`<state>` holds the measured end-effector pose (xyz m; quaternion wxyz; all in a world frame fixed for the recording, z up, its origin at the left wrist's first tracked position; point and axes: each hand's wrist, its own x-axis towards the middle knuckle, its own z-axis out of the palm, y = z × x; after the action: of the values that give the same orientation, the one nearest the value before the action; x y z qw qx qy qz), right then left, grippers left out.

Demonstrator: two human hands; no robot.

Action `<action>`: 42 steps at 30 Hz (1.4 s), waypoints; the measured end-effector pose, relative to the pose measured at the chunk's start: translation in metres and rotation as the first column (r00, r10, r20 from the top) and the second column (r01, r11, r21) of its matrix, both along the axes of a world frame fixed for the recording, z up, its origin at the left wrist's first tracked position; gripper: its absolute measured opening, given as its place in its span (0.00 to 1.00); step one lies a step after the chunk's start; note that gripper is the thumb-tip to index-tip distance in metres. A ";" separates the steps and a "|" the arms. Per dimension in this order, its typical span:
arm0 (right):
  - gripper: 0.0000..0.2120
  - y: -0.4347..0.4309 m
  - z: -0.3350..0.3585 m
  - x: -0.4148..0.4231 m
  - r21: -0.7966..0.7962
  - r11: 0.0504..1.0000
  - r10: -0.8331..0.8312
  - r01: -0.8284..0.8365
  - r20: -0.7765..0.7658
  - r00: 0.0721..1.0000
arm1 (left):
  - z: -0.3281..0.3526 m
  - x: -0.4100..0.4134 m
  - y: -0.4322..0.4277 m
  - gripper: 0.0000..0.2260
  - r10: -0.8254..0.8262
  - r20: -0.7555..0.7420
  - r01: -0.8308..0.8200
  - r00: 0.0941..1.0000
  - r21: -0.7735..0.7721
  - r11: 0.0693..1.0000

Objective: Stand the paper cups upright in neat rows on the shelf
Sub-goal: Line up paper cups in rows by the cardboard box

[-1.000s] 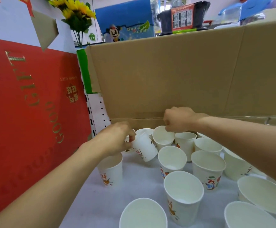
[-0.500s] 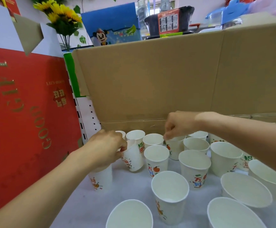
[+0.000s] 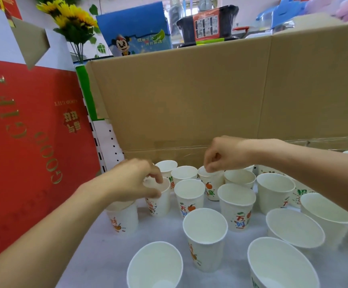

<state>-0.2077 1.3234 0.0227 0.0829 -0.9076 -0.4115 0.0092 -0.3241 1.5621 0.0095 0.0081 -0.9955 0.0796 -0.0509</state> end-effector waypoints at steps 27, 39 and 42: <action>0.08 0.033 -0.002 -0.028 -0.125 0.956 0.238 -0.266 -0.203 0.950 | -0.005 -0.025 -0.001 0.14 0.127 -0.343 -0.251 0.931 -0.346 0.904; 0.04 0.037 0.004 0.021 -0.046 0.999 0.027 -0.022 0.108 0.994 | 0.002 0.053 0.048 0.02 0.149 0.066 -0.107 0.987 -0.431 0.896; 0.06 0.050 -0.002 0.025 -0.059 0.998 0.038 -0.030 0.139 0.990 | -0.010 0.068 0.047 0.04 0.050 0.121 0.001 0.991 -0.390 0.921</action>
<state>-0.1824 1.3731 0.0207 0.0276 -0.9009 -0.4312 -0.0416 -0.2560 1.6091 -0.0002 -0.1840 -0.9728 0.0548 -0.1296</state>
